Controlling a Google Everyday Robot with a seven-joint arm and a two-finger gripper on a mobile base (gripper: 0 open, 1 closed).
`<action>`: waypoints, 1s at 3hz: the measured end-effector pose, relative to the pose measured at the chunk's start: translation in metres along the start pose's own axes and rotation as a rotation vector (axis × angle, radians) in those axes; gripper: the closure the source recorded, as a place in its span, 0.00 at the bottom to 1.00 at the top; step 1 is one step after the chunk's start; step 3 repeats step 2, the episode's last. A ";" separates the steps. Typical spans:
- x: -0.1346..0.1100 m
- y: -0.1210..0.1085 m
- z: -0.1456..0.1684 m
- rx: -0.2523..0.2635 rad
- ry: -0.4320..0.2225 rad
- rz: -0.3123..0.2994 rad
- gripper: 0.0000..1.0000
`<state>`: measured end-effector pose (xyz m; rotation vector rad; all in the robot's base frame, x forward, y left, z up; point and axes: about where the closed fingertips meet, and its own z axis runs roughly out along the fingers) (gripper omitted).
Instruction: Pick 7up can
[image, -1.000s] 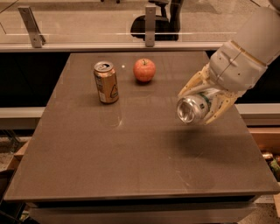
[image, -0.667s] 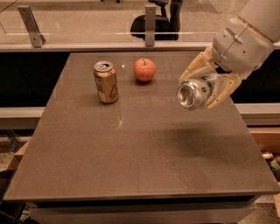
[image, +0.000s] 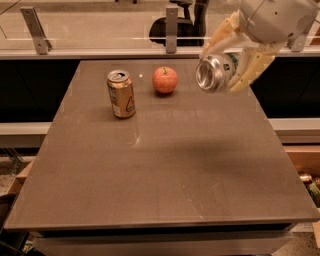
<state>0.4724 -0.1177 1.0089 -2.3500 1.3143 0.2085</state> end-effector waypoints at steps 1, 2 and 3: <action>-0.001 -0.013 0.000 0.046 0.004 -0.004 1.00; -0.001 -0.013 0.000 0.046 0.004 -0.004 1.00; -0.001 -0.013 0.000 0.046 0.004 -0.004 1.00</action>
Offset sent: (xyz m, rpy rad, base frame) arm 0.0085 0.0056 0.0040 0.0177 -0.0322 -0.0111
